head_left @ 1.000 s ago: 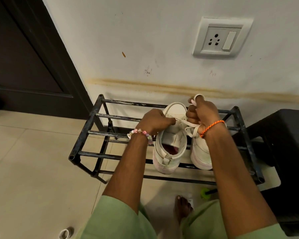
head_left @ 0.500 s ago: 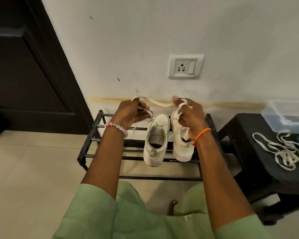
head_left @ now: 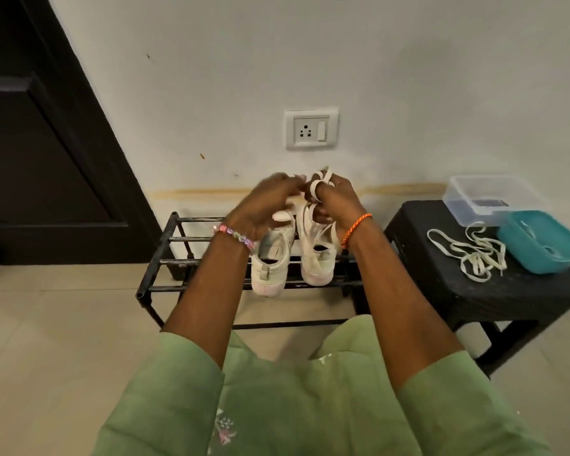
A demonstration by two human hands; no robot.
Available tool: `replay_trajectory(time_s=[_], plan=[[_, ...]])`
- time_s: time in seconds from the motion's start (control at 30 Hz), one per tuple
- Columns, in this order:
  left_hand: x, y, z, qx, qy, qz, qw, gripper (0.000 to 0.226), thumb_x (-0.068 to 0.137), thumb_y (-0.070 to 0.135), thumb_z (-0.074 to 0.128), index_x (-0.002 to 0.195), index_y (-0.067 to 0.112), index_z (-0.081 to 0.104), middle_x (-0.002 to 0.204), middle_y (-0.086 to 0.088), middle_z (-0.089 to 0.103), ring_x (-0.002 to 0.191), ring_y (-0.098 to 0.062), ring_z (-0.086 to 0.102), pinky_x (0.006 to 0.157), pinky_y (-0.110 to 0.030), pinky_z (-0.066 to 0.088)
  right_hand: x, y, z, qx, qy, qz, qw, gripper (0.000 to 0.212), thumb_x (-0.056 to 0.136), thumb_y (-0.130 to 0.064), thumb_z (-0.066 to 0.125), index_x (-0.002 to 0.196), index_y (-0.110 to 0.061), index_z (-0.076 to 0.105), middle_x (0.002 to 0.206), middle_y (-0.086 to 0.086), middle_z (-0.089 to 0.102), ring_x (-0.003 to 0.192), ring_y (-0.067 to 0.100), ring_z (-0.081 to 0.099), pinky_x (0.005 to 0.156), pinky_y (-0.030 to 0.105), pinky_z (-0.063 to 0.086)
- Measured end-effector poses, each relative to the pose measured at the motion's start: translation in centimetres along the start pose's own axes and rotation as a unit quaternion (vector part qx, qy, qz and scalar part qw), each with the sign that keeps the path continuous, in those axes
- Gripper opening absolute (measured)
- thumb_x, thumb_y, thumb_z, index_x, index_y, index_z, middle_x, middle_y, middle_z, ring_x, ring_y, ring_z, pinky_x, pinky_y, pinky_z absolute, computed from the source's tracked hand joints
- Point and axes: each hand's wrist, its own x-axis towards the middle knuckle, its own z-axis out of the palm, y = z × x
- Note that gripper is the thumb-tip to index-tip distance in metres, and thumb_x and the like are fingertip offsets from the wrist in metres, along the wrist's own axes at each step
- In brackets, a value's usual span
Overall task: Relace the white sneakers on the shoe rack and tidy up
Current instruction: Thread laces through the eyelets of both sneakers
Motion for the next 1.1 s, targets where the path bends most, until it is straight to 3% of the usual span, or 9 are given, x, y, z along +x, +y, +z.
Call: replay_trajectory(time_s=[0.13,0.23,0.33,0.43,0.57,0.7,0.8,1.0,1.1], plan=[[0.4,-1.8,5.3,-0.097,-0.177,-0.062,0.978,0.041,0.091,0.055,0.048,0.101,0.017,0.058,0.082,-0.001,0.063,0.079,-0.023,0.063,0.072,-0.034,0.054,0.5,-0.4,-4.6,-0.033,0.027,0.017,0.999,0.029,0.09,0.006,0.045,0.068,-0.012,0.046,0.062,0.008,0.043,0.029,0.006,0.03,0.034,0.01,0.021],[1.7,-1.7,9.0,-0.109,-0.234,-0.061,0.964,0.031,0.094,0.043,0.05,0.098,0.014,0.061,0.08,0.0,0.064,0.065,-0.013,0.062,0.056,-0.024,0.052,0.4,-1.9,-8.9,-0.053,0.057,0.019,0.997,0.035,0.082,0.008,0.061,0.06,-0.011,0.043,0.05,0.005,0.05,0.028,0.007,0.037,0.032,0.012,0.024],[4.2,-1.1,13.0,-0.113,-0.183,-0.042,0.976,0.008,0.093,0.004,0.053,0.089,0.005,0.06,0.073,-0.004,0.061,0.05,-0.004,0.057,0.049,-0.013,0.048,0.3,-3.2,-14.2,-0.118,0.1,0.016,0.988,0.037,0.08,0.009,0.063,0.056,-0.012,0.043,0.046,0.001,0.049,0.032,0.01,0.043,0.034,0.015,0.029],[6.8,-0.3,18.0,-0.1,-0.123,-0.052,0.986,0.022,0.088,-0.015,0.05,0.074,0.001,0.055,0.072,-0.008,0.059,0.052,-0.009,0.061,0.047,-0.013,0.051,-0.1,-3.7,-19.3,-0.243,0.145,0.026,0.959,0.028,0.081,0.005,0.056,0.059,-0.011,0.05,0.061,0.01,0.052,0.045,0.011,0.051,0.04,0.014,0.037],[9.6,-0.2,24.4,-0.055,-0.124,-0.044,0.99,0.019,0.081,-0.015,0.06,0.066,-0.003,0.058,0.065,-0.011,0.06,0.045,-0.011,0.06,0.048,-0.019,0.054,0.1,-4.1,-24.0,-0.366,0.173,0.107,0.908,0.025,0.077,0.003,0.061,0.056,-0.008,0.052,0.038,0.001,0.05,0.022,0.002,0.04,0.03,0.009,0.032],[12.7,-0.9,28.7,-0.084,-0.125,-0.069,0.986,0.013,0.082,-0.014,0.059,0.075,-0.004,0.061,0.083,-0.018,0.064,0.059,-0.02,0.064,0.067,-0.032,0.058,1.1,-3.5,-27.9,-0.351,0.217,0.118,0.903,0.024,0.074,0.003,0.068,0.059,-0.01,0.056,0.051,0.005,0.053,0.041,0.013,0.05,0.047,0.024,0.045],[13.9,-1.2,30.6,-0.121,-0.134,-0.084,0.98,0.011,0.086,-0.012,0.054,0.092,-0.007,0.061,0.081,-0.014,0.062,0.051,-0.013,0.063,0.057,-0.027,0.057,2.2,-2.3,-29.8,-0.349,0.252,0.1,0.897,0.022,0.07,0.006,0.069,0.063,-0.011,0.057,0.062,0.008,0.056,0.054,0.02,0.052,0.05,0.026,0.048],[15.1,-4.3,31.3,0.257,-0.236,0.005,0.937,0.039,0.09,0.001,0.055,0.128,0.006,0.049,0.115,-0.013,0.062,0.098,-0.027,0.063,0.068,-0.036,0.057,3.1,1.3,-30.9,-0.459,0.181,0.182,0.85,0.037,0.077,-0.006,0.067,0.113,-0.001,0.06,0.111,0.021,0.062,0.098,0.031,0.06,0.08,0.033,0.048],[15.8,-4.8,31.2,0.35,-0.189,0.084,0.914,0.042,0.087,0.005,0.061,0.128,0.006,0.051,0.124,-0.013,0.059,0.109,-0.025,0.058,0.089,-0.034,0.051,3.2,1.6,-31.7,-0.492,0.133,0.217,0.832,0.047,0.08,-0.003,0.064,0.126,-0.004,0.053,0.124,0.02,0.057,0.106,0.031,0.056,0.088,0.038,0.048]])
